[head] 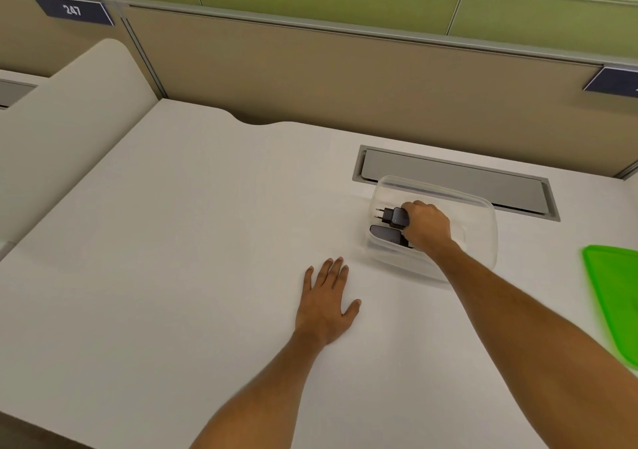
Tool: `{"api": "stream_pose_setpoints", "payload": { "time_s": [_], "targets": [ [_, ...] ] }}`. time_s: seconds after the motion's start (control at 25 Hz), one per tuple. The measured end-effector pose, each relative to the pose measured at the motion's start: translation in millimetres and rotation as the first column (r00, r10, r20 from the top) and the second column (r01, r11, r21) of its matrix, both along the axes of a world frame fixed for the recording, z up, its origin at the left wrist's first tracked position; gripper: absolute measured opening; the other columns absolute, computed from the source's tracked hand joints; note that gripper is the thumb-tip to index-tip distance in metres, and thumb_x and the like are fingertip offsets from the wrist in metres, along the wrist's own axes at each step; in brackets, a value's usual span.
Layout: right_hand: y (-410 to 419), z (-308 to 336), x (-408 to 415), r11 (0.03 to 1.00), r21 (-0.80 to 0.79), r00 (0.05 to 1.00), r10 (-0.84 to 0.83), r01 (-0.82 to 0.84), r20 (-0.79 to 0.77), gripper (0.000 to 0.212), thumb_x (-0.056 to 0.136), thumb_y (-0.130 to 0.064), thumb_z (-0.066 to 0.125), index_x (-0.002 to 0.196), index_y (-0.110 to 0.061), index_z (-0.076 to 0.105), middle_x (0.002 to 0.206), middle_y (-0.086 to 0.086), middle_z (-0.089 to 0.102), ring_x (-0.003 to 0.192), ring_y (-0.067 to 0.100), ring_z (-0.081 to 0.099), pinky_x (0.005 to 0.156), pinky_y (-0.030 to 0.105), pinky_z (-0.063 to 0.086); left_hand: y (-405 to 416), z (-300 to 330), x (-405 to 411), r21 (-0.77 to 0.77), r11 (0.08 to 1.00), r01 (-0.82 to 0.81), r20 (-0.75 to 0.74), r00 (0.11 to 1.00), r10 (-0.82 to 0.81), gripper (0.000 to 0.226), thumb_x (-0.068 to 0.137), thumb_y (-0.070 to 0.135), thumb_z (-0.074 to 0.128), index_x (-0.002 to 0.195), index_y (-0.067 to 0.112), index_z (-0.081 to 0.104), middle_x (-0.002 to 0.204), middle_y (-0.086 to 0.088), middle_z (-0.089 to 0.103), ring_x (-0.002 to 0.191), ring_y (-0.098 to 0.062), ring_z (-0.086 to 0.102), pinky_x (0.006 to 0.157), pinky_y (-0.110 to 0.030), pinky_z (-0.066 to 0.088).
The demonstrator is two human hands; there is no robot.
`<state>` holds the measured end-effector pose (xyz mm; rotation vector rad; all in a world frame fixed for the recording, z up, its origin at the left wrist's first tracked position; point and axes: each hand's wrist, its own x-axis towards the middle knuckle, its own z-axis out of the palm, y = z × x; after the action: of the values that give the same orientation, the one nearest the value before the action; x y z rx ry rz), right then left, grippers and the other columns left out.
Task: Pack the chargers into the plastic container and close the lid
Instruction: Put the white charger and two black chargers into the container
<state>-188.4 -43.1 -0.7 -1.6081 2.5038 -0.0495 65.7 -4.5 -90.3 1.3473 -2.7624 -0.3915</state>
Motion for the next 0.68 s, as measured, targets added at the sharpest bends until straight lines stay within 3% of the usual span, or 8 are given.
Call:
{"api": "stream_pose_setpoints", "payload": {
  "time_s": [0.24, 0.48, 0.68],
  "targets": [
    [-5, 9, -3, 0.990, -0.083, 0.988, -0.101, 0.111, 0.114, 0.051, 0.078, -0.001, 0.061, 0.127, -0.013, 0.057, 0.122, 0.011, 0.065, 0.110, 0.032, 0.059, 0.092, 0.040, 0.051, -1, -2, 1, 0.002, 1.000, 0.002, 0.001, 1.000, -0.002, 0.074, 0.089, 0.062, 0.016, 0.150, 0.021, 0.010, 0.161, 0.003, 0.003, 0.146, -0.013, -0.006, 0.119, -0.046, -0.005],
    [20, 27, -17, 0.942, -0.307, 0.990, -0.120, 0.136, 0.070, 0.033, 0.083, -0.010, 0.063, 0.116, -0.011, 0.066, 0.116, 0.011, 0.069, 0.103, 0.030, 0.063, 0.092, 0.040, 0.050, 0, -2, 2, -0.002, 1.000, 0.002, -0.008, 1.000, -0.002, 0.073, 0.089, 0.061, 0.018, 0.150, 0.020, 0.011, 0.161, 0.004, 0.004, 0.146, -0.012, -0.005, 0.118, -0.043, -0.009],
    [65, 38, -23, 0.817, -0.537, 0.976, -0.206, 0.210, 0.068, 0.027, 0.084, -0.013, 0.062, 0.111, -0.011, 0.067, 0.109, 0.009, 0.072, 0.102, 0.030, 0.063, 0.101, 0.043, 0.040, 0, -1, 3, -0.005, 1.000, 0.014, -0.006, 1.000, -0.014, 0.073, 0.089, 0.062, 0.017, 0.150, 0.021, 0.013, 0.161, 0.004, 0.006, 0.146, -0.012, -0.004, 0.118, -0.042, -0.007]
  ]
}}
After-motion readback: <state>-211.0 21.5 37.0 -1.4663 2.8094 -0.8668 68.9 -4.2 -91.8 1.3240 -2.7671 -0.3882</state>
